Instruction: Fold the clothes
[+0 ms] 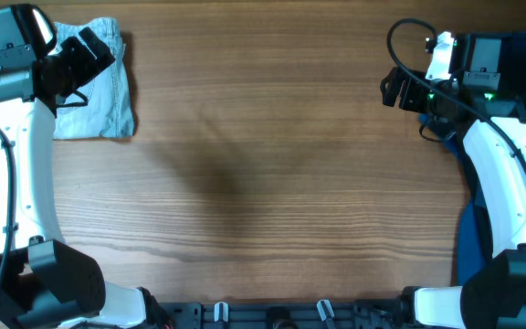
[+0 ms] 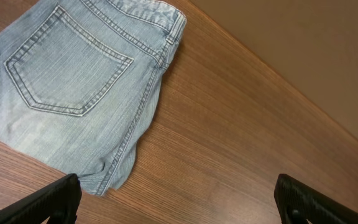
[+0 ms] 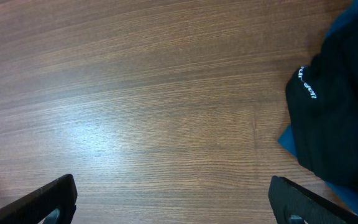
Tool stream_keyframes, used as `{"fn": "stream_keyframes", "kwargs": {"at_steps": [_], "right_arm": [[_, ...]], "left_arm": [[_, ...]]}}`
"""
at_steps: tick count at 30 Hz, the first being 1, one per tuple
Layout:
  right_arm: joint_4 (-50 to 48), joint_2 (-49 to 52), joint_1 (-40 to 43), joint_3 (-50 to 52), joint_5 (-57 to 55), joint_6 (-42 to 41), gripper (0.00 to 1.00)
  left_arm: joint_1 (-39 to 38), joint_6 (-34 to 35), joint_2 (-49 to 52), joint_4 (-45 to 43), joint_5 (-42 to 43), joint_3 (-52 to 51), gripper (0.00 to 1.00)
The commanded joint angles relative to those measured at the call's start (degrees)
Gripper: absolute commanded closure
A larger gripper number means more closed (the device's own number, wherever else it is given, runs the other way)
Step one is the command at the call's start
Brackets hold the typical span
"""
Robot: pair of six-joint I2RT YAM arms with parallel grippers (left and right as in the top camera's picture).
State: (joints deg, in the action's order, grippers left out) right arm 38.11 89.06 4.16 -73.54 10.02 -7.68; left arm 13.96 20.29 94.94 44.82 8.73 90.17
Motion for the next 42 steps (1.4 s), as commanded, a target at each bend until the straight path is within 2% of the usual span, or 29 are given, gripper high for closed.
{"fn": "stream_keyframes", "kwargs": {"at_steps": [1, 16, 21, 26, 31, 40, 42], "right_arm": [[-0.1, -6.3, -0.5, 0.2, -0.9, 0.0, 0.0], [-0.4, -53.2, -8.7, 2.4, -3.2, 0.2, 0.0], [2.7, -71.2, -9.5, 11.5, -2.1, 0.0, 0.0], [1.4, -82.5, -9.5, 23.5, -2.1, 0.0, 0.0], [-7.2, -88.8, -9.5, 37.7, -2.1, -0.2, 0.0], [-35.5, -88.8, -9.4, 58.8, -5.3, 0.2, 0.0], [-39.0, -88.8, -9.4, 61.5, -5.9, 0.1, 0.0]], "left_arm": [[0.0, -0.1, 0.4, 0.0, 0.7, -0.2, 0.0], [0.0, -0.1, 0.4, 0.0, 0.7, -0.2, 0.0], [0.0, -0.1, 0.4, 0.0, 0.7, -0.2, 0.0], [0.0, -0.1, 0.4, 0.0, 0.7, -0.2, 0.0], [0.0, -0.1, 0.4, 0.0, 0.7, -0.2, 0.0], [0.0, -0.1, 0.4, 0.0, 0.7, -0.2, 0.0], [0.0, -0.1, 0.4, 0.0, 0.7, -0.2, 0.0]]}}
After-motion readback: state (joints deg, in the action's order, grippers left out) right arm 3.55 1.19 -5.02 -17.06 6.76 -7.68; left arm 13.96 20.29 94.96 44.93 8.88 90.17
